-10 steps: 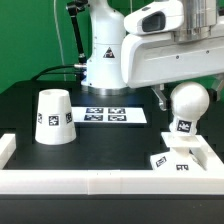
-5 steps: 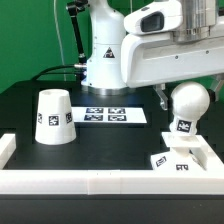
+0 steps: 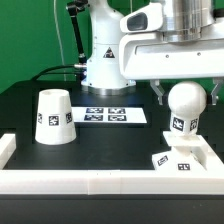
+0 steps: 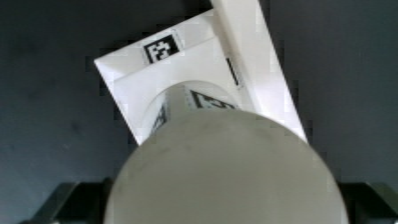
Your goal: Assemble lamp
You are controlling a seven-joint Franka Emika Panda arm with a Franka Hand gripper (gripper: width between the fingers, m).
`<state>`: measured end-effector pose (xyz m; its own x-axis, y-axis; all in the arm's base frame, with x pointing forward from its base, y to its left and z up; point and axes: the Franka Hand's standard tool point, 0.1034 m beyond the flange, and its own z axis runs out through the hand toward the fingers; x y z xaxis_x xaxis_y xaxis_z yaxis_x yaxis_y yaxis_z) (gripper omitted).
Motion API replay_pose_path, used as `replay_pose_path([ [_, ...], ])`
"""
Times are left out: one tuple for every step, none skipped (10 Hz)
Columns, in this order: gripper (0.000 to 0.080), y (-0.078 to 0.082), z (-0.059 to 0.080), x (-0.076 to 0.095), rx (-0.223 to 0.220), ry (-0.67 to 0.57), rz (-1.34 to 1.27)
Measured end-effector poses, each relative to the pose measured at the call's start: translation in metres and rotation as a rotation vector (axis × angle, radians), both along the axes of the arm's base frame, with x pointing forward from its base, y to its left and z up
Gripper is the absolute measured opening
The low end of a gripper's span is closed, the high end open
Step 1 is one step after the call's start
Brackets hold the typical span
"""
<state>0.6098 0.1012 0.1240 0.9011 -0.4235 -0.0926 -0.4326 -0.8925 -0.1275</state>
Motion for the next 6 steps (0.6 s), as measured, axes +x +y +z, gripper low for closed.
replay_pose_path([
  [0.0579, -0.0002, -0.0001, 0.0000, -0.005, 0.016, -0.105],
  [0.0579, -0.0005, -0.0003, 0.0003, -0.006, 0.019, -0.138],
  [0.0579, -0.0007, -0.0003, 0.0004, -0.006, 0.031, -0.221],
  [0.0579, -0.0005, -0.0002, 0.0004, -0.006, 0.042, -0.283],
  [0.0579, -0.0004, -0.0002, 0.0004, -0.005, 0.050, -0.335],
  [0.0579, -0.0002, -0.0001, 0.0004, -0.005, 0.057, -0.376],
])
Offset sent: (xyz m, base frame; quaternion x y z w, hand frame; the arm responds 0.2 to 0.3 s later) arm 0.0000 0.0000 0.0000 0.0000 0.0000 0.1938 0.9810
